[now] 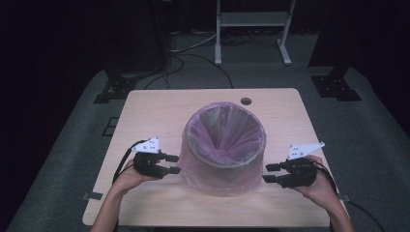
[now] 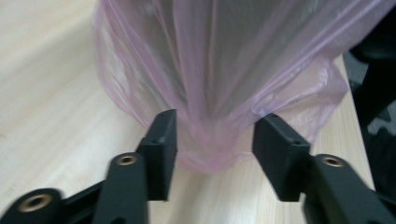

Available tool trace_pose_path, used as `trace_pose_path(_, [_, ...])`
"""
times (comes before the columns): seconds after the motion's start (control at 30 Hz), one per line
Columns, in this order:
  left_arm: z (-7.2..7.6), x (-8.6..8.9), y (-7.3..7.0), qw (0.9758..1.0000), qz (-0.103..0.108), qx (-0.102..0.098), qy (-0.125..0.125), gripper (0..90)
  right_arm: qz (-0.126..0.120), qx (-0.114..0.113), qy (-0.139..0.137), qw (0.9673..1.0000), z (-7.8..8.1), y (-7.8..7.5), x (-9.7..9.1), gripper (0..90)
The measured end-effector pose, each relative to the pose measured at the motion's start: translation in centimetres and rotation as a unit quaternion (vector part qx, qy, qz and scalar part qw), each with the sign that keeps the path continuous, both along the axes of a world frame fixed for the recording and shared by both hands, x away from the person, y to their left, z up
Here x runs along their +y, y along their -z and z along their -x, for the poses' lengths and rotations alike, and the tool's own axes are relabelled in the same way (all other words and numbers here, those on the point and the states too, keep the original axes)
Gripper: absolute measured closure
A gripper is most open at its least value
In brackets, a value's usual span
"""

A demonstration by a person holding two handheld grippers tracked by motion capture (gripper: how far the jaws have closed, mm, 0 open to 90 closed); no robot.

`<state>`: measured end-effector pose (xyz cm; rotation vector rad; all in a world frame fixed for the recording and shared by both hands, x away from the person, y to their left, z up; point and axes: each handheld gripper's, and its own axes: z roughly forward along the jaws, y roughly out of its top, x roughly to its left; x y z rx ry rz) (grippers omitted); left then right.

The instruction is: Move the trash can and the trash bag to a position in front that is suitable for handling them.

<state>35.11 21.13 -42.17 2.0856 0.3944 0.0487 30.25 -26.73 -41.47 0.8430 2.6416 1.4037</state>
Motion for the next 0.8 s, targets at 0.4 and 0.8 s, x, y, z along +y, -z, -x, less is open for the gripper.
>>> trace_pose_path(0.4, [-0.6,0.0,-2.0,0.9989,0.044,-0.012,0.010,28.1,-0.035,-0.064,0.011,0.9973,-1.3,-2.7,2.0,42.3])
trace_pose_path(0.8, [-1.2,-3.8,-2.9,0.9983,0.018,-0.044,0.033,59.3,-0.016,-0.062,0.001,0.9980,-1.6,-3.2,2.5,79.0])
